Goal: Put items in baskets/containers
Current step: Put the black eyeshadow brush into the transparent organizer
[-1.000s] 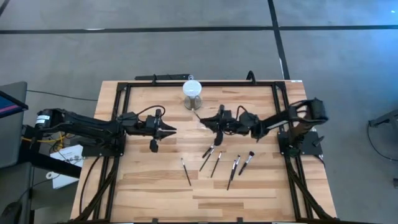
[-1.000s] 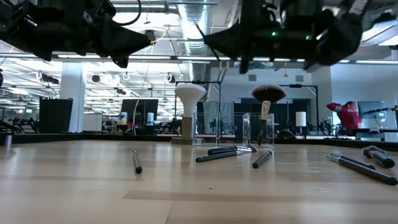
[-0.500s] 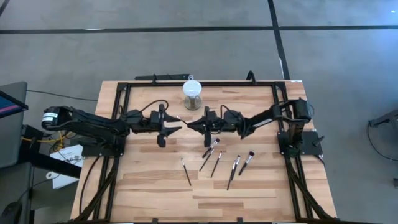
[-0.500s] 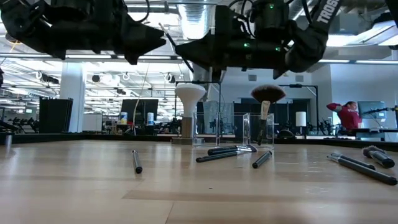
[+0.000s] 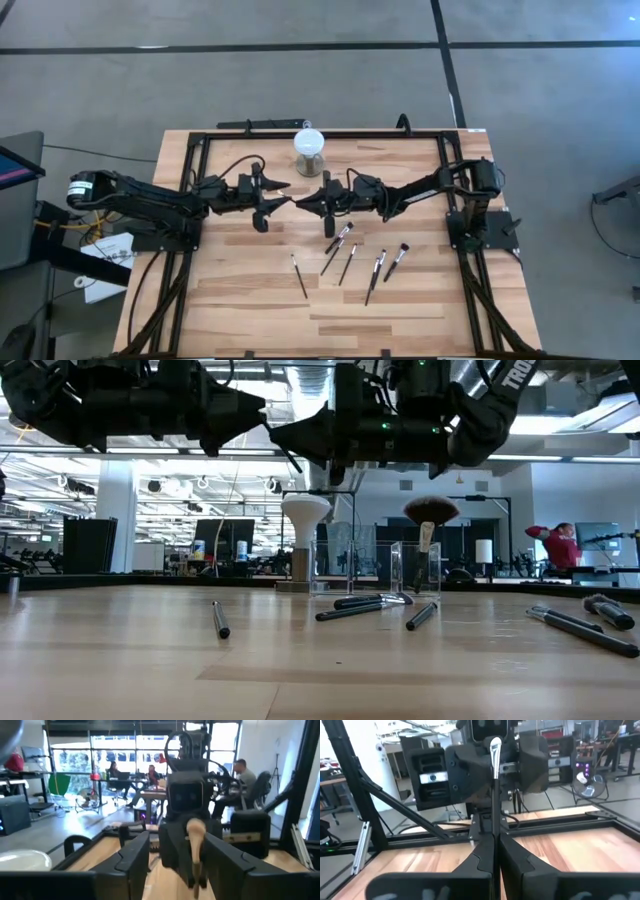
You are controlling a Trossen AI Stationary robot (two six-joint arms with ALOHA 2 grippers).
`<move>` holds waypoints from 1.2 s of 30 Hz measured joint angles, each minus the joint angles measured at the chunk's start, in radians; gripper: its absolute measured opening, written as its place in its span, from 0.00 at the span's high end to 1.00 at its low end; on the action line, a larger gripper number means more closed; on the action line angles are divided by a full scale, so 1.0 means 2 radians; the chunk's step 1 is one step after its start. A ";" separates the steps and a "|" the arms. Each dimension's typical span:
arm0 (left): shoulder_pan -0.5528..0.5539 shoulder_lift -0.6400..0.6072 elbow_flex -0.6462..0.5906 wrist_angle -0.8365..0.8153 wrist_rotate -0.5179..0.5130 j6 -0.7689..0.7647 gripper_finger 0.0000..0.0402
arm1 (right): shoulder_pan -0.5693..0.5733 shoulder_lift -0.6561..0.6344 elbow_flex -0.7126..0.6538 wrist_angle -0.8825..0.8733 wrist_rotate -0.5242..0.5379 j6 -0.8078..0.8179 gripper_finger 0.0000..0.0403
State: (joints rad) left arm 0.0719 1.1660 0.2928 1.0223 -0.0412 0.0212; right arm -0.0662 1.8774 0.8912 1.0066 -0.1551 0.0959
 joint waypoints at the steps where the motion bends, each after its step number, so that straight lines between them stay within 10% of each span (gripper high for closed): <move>1: 0.000 0.000 0.000 0.001 0.000 0.000 0.59 | 0.000 0.000 0.002 -0.006 0.000 0.000 0.99; 12: 0.000 0.000 0.000 0.004 0.048 -0.002 0.95 | 0.000 0.000 0.002 -0.006 0.013 -0.003 0.94; 20: 0.000 0.000 0.000 0.007 0.070 -0.027 0.95 | -0.001 -0.016 0.002 -0.024 0.014 -0.028 0.78; 36: 0.021 0.138 0.101 -0.024 0.029 0.039 0.94 | 0.006 -0.301 0.002 -0.513 0.048 -0.017 0.68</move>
State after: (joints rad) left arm 0.1134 1.4413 0.4946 0.9748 0.0163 0.0985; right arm -0.0535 1.2752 0.8945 -0.0197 -0.0592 0.0612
